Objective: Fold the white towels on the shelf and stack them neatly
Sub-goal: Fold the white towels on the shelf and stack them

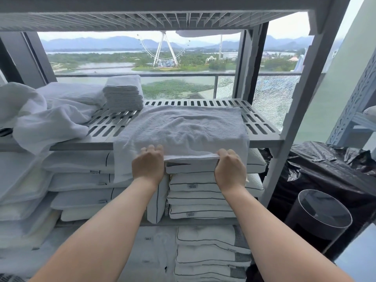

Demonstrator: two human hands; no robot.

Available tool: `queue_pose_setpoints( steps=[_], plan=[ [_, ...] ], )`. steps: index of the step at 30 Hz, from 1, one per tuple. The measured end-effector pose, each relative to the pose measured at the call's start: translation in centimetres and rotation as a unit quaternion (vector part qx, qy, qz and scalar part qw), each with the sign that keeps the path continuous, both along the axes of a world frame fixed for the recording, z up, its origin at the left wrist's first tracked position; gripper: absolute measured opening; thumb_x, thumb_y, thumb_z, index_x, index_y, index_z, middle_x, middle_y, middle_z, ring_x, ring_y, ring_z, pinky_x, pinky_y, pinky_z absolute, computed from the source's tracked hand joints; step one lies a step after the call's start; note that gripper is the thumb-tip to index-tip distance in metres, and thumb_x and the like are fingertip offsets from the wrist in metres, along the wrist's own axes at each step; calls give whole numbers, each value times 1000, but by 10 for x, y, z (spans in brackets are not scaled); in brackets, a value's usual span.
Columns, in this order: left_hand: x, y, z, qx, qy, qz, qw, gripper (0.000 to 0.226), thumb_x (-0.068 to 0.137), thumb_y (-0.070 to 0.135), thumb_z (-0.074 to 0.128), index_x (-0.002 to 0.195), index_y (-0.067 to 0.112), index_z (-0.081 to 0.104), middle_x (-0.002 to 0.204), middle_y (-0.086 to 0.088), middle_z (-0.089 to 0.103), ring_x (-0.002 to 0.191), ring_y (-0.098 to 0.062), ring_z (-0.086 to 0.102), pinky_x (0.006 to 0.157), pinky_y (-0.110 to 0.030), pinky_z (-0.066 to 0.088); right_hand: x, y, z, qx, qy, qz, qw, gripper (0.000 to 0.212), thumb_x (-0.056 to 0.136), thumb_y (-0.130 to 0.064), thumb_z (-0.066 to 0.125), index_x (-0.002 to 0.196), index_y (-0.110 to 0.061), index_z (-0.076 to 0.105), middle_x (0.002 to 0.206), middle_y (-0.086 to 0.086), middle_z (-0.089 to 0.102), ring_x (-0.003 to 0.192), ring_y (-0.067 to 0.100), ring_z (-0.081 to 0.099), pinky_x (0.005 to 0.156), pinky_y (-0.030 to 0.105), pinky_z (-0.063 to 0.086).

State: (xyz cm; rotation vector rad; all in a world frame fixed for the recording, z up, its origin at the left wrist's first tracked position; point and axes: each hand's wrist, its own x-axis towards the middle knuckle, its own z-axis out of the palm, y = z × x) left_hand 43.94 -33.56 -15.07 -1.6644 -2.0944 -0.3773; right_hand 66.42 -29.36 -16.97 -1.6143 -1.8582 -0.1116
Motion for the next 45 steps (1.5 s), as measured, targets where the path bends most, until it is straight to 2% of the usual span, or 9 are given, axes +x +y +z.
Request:
queue_pose_setpoints(
  steps=[4, 11, 18, 23, 26, 29, 35, 39, 45],
  plan=[
    [-2, 1, 6, 8, 4, -8, 1000, 20, 90, 0, 47, 99, 13, 59, 88, -4, 64, 66, -22, 59, 54, -31, 36, 0, 1, 3, -20, 20, 2, 1000, 37, 92, 3, 35, 117, -13, 57, 108, 8, 58, 84, 28, 62, 61, 33, 45],
    [-10, 2, 9, -10, -13, -2, 1000, 20, 89, 1, 46, 100, 13, 58, 82, -2, 62, 63, -22, 57, 61, -34, 51, -1, 4, 6, -35, 35, -15, 999, 35, 94, -2, 34, 119, -17, 54, 110, 5, 58, 82, 28, 61, 63, 34, 41],
    [-19, 7, 2, -46, 6, 34, 998, 27, 85, 8, 44, 110, 16, 53, 108, -9, 59, 101, -28, 56, 73, -37, 46, 4, 6, 3, -30, 44, -56, 997, 15, 94, -4, 44, 94, -19, 47, 80, -3, 61, 67, 21, 53, 47, 26, 23],
    [-27, 7, -1, -61, -9, 32, 998, 27, 83, 0, 40, 90, 18, 59, 87, -3, 63, 73, -25, 51, 63, -32, 39, 4, 8, 5, -35, 33, -69, 996, 14, 96, -12, 54, 85, -19, 49, 74, -6, 58, 59, 19, 50, 46, 24, 21],
    [-32, 9, 0, -28, -37, 21, 999, 25, 83, -6, 40, 80, 17, 48, 82, -3, 59, 69, -25, 47, 57, -32, 39, 4, 6, 5, -41, 12, -68, 997, 17, 97, -16, 54, 82, -19, 48, 63, -6, 53, 53, 18, 45, 46, 23, 21],
    [-35, 15, 2, -10, -78, -6, 997, 26, 86, -8, 36, 89, 14, 51, 86, -6, 55, 78, -26, 51, 63, -37, 44, 6, 3, 4, -49, -5, -68, 996, 17, 97, -19, 55, 81, -20, 48, 61, -6, 51, 55, 22, 48, 46, 23, 22],
    [-36, 17, -3, -57, -45, -36, 997, 32, 86, -4, 40, 108, 14, 54, 105, -8, 58, 99, -29, 56, 87, -40, 47, 13, 6, -5, -40, 40, -84, 995, 14, 96, -14, 53, 87, -21, 46, 63, -7, 52, 53, 17, 45, 46, 24, 23],
    [-33, 11, -6, -70, -46, -28, 996, 35, 87, -3, 44, 113, 16, 59, 103, -5, 58, 100, -28, 58, 76, -38, 50, 9, 4, -4, -32, 34, -54, 997, 25, 95, -7, 45, 106, -24, 60, 86, -2, 63, 68, 21, 50, 51, 26, 31],
    [-31, -1, 3, -85, 68, 28, 994, 28, 78, -6, 53, 90, 16, 66, 77, 0, 46, 74, -23, 47, 60, -33, 41, 20, 10, -1, -59, -46, -36, 997, 32, 88, -5, 47, 98, -20, 73, 89, 2, 54, 88, 29, 59, 67, 31, 42]
  ],
)
